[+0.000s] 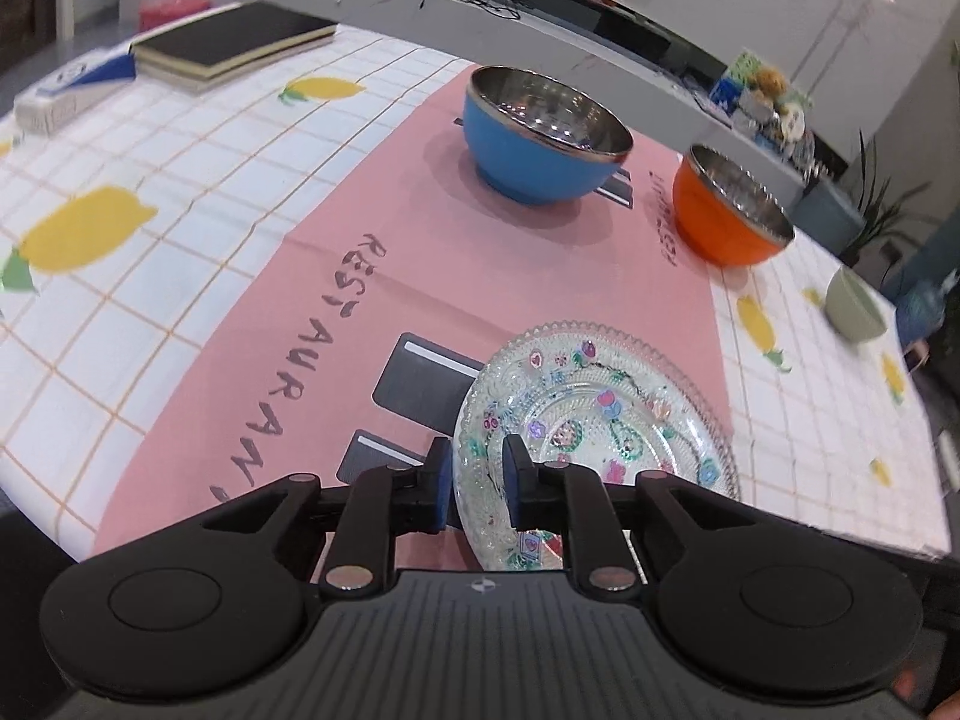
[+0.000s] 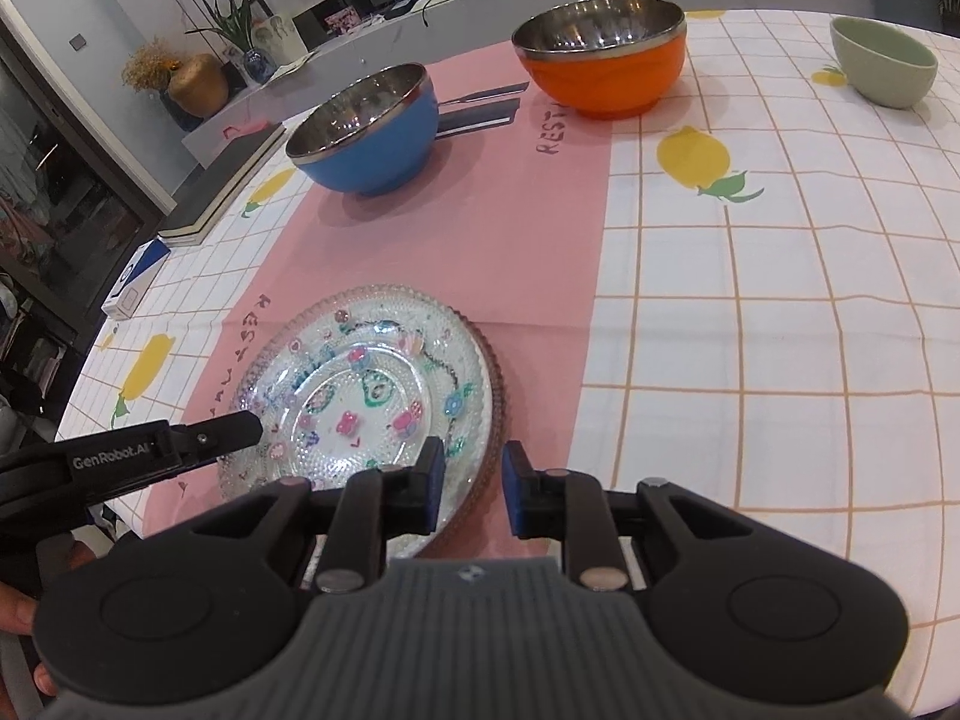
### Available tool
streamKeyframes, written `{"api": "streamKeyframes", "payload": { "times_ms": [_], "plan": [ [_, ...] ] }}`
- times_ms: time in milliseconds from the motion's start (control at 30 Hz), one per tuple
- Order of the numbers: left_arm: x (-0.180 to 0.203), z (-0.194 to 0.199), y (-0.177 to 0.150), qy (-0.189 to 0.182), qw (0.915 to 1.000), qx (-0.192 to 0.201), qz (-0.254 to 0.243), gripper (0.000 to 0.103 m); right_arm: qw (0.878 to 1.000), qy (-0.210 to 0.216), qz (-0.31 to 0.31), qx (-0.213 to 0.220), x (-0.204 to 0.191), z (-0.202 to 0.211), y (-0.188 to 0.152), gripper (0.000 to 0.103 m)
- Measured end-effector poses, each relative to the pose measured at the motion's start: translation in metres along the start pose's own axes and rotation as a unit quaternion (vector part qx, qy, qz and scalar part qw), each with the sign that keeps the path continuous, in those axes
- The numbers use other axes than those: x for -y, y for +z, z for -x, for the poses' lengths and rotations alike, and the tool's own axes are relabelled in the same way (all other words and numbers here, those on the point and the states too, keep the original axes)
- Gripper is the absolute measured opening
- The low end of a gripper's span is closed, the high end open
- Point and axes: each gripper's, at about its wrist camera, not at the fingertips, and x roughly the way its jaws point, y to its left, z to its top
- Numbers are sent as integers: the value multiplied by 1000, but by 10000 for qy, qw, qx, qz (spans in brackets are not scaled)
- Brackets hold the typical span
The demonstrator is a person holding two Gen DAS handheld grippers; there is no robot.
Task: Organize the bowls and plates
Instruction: 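Lower the glass plate onto the Fruity plate and open the right tool, then move both tools to the rim of the blue steel bowl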
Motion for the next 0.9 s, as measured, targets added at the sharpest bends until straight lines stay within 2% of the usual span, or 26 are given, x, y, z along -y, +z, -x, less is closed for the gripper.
{"api": "streamKeyframes", "payload": {
  "times_ms": [267, 367, 533, 733, 900],
  "plan": [
    [13, -1, -1, 165, 9985, -41, -515, 23, 9997, -109, 235, -19, -8, 0, 1, 21],
    [10, 1, 2, 109, 9987, -58, -486, 23, 9991, -154, 371, 136, -10, 8, 6, 21],
    [9, 14, 18, -88, 9987, 232, -456, 23, 9965, -296, 675, 404, -17, 17, 24, 21],
    [18, 26, 48, -134, 9960, 608, -648, 23, 9904, -469, 1077, 732, -30, 22, 48, 21],
    [25, 26, 75, -145, 9933, 850, -768, 23, 9874, -451, 1225, 899, -39, 20, 70, 21]
  ]
}}
